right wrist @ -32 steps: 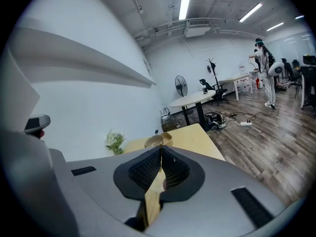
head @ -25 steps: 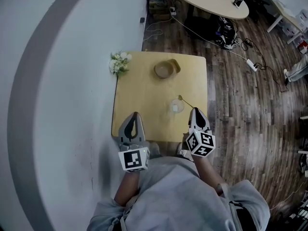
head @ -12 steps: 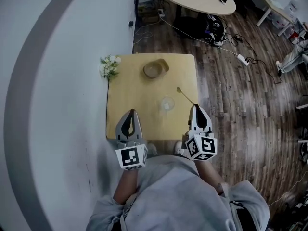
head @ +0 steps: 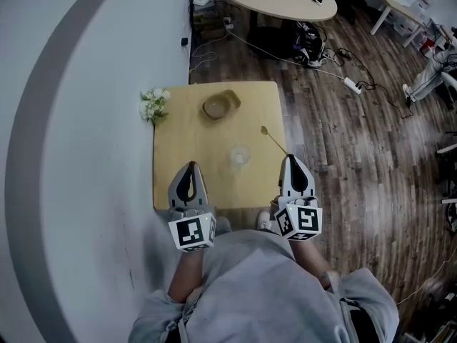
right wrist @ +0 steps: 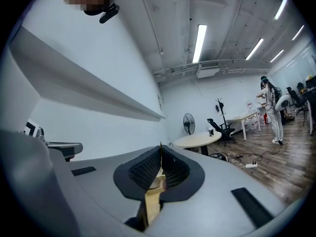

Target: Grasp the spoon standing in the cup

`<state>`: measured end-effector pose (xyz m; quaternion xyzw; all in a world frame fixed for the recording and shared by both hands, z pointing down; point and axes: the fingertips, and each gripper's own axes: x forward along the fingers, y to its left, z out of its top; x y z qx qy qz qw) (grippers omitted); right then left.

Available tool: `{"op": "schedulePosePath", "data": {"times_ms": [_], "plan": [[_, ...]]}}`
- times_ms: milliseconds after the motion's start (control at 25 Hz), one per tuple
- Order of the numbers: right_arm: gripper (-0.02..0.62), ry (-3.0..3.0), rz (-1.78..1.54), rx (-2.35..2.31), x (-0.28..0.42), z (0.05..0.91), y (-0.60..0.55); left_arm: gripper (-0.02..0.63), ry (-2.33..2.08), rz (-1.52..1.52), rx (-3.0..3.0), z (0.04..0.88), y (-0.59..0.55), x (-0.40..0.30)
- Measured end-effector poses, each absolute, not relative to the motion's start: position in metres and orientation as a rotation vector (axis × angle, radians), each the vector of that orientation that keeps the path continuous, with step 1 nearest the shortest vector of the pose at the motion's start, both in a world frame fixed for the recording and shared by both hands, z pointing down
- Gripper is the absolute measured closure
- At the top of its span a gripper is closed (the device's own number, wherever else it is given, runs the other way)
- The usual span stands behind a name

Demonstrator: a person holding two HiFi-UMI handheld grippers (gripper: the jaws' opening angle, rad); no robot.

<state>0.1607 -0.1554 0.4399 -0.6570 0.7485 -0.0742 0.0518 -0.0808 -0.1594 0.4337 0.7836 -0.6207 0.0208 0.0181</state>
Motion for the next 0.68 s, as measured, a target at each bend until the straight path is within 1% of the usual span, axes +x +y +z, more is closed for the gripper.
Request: {"op": "schedulePosePath", "data": {"times_ms": [680], "plan": [[0.594,2.298,-0.210,-1.978,0.1596,0.4373,-0.1526,0.604,-1.918,0.064,2.445,0.4310,-0.1551,-0.0733]]}}
